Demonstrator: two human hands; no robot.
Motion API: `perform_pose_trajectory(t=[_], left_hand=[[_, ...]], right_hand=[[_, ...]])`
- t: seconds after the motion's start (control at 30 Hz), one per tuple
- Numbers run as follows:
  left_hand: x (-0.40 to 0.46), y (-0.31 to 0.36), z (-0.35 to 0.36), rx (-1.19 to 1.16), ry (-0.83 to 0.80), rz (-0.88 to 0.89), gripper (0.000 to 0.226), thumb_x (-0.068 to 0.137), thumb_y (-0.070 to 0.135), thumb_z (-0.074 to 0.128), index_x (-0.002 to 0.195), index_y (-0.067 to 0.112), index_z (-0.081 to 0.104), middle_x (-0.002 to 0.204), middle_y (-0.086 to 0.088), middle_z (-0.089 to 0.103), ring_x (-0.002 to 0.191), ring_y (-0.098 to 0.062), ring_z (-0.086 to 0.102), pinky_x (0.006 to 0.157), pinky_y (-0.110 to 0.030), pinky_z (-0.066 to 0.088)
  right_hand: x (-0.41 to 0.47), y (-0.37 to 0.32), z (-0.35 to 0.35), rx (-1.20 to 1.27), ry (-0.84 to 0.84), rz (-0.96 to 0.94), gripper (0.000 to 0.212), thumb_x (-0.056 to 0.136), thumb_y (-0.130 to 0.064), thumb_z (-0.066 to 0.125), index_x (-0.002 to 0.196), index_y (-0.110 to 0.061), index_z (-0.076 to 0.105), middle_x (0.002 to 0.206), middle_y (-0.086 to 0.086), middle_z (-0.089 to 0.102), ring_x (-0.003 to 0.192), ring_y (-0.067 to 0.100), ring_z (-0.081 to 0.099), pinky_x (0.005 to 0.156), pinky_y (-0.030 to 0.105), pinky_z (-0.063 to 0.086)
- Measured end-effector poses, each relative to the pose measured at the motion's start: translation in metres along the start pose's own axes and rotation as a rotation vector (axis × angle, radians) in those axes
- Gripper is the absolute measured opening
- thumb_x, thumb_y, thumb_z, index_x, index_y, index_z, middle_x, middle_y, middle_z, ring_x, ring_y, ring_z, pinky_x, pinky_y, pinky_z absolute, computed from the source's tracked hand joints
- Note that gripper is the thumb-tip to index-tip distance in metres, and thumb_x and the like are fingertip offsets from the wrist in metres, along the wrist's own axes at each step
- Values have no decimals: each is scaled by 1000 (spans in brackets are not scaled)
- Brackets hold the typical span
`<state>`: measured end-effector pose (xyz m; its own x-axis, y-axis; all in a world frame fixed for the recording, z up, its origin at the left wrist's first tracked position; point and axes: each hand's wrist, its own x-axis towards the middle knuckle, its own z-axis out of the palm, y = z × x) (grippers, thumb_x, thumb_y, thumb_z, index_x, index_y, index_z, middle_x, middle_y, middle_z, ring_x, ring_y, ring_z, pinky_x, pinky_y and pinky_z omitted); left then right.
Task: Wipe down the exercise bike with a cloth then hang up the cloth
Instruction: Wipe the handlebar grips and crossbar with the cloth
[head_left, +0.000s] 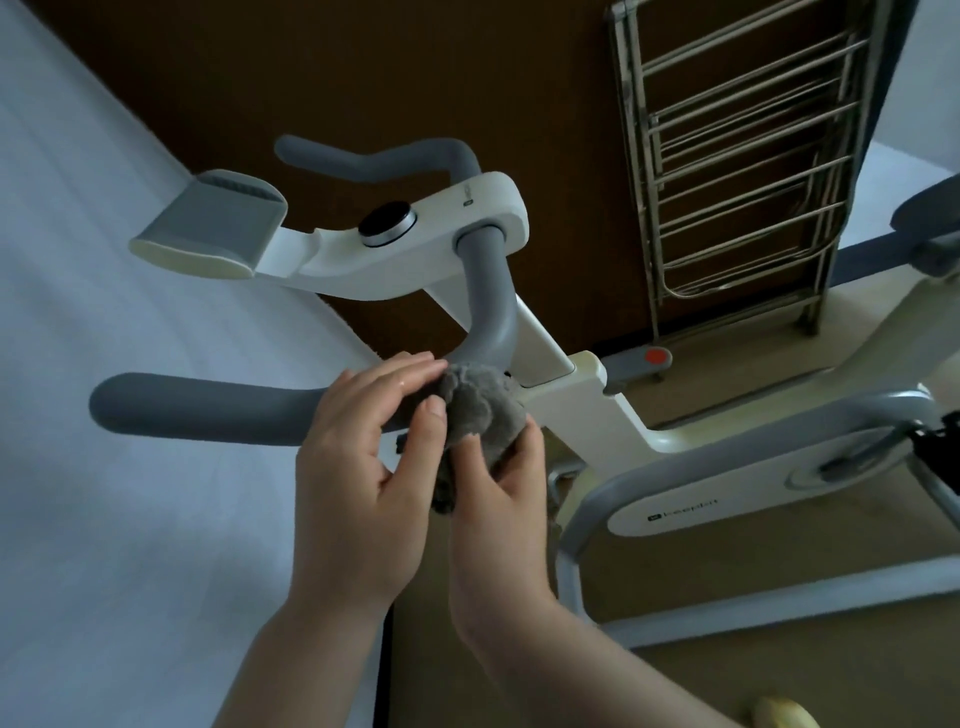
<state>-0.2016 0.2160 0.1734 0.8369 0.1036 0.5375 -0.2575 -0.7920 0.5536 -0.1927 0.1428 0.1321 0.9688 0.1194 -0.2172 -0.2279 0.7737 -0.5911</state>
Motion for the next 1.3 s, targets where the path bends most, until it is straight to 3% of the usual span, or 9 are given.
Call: perform_pose_trajectory(t=[0.17, 0.37, 0.6, 0.67, 0.8, 0.93, 1.07, 1.2, 1.3], left_hand=[[2, 7, 3, 36, 31, -50, 30, 92, 27, 50, 115, 20, 67, 112, 12, 66, 110, -10, 60, 91, -30, 51], [7, 21, 16, 49, 109, -137, 29, 91, 33, 49, 110, 22, 69, 106, 17, 67, 103, -9, 63, 95, -49, 48], [9, 38, 31, 66, 215, -234, 21, 90, 31, 53, 106, 32, 66, 105, 22, 65, 97, -7, 63, 97, -54, 46], [10, 41, 34, 82, 238, -255, 20, 90, 27, 54, 105, 33, 66, 102, 22, 65, 96, -6, 63, 96, -47, 47], [9, 46, 37, 142, 259, -296, 22, 89, 25, 53, 106, 34, 64, 100, 21, 64, 99, -7, 60, 84, -14, 46], [12, 51, 45, 174, 300, -320, 21, 89, 23, 53, 101, 37, 64, 100, 24, 62, 95, -10, 61, 79, -7, 44], [17, 59, 52, 164, 340, -322, 18, 89, 32, 51, 100, 46, 58, 101, 35, 58, 95, -6, 59, 85, -25, 49], [22, 66, 61, 169, 338, -314, 21, 89, 43, 51, 107, 39, 60, 105, 42, 55, 99, 7, 57, 94, -52, 48], [24, 62, 62, 200, 352, -335, 21, 89, 35, 57, 110, 37, 61, 100, 39, 58, 99, 6, 58, 94, -48, 50]], right_hand=[[24, -23, -5, -4, 43, -8, 33, 95, -20, 56, 126, -28, 53, 114, -4, 65, 102, 6, 64, 71, 19, 56], [24, -36, -11, -117, -11, 12, 35, 90, -24, 63, 124, -28, 54, 108, -5, 67, 90, 2, 67, 62, 15, 53], [32, -42, -18, -357, -96, -70, 56, 82, -32, 73, 132, -34, 47, 126, -5, 52, 109, 6, 59, 80, 27, 57], [48, -50, -20, -362, -85, -48, 53, 84, -31, 70, 131, -34, 47, 126, -6, 52, 106, 4, 59, 73, 21, 57], [70, -60, -13, -401, -100, -21, 49, 89, -34, 63, 135, -32, 45, 130, -7, 50, 118, 8, 53, 91, 30, 54], [52, -59, -22, -447, -139, 23, 49, 90, -31, 63, 135, -32, 44, 130, -7, 48, 104, -2, 56, 66, 9, 52], [82, -64, -13, -459, -142, 58, 52, 81, -46, 66, 128, -31, 50, 128, -1, 53, 113, 14, 58, 90, 40, 55], [61, -67, -26, -452, -257, 78, 46, 86, -37, 68, 129, -29, 51, 127, 3, 54, 105, 14, 64, 78, 31, 59], [85, -73, -26, -540, -237, 39, 48, 87, -40, 65, 131, -26, 50, 128, 5, 52, 109, 17, 61, 83, 39, 59]])
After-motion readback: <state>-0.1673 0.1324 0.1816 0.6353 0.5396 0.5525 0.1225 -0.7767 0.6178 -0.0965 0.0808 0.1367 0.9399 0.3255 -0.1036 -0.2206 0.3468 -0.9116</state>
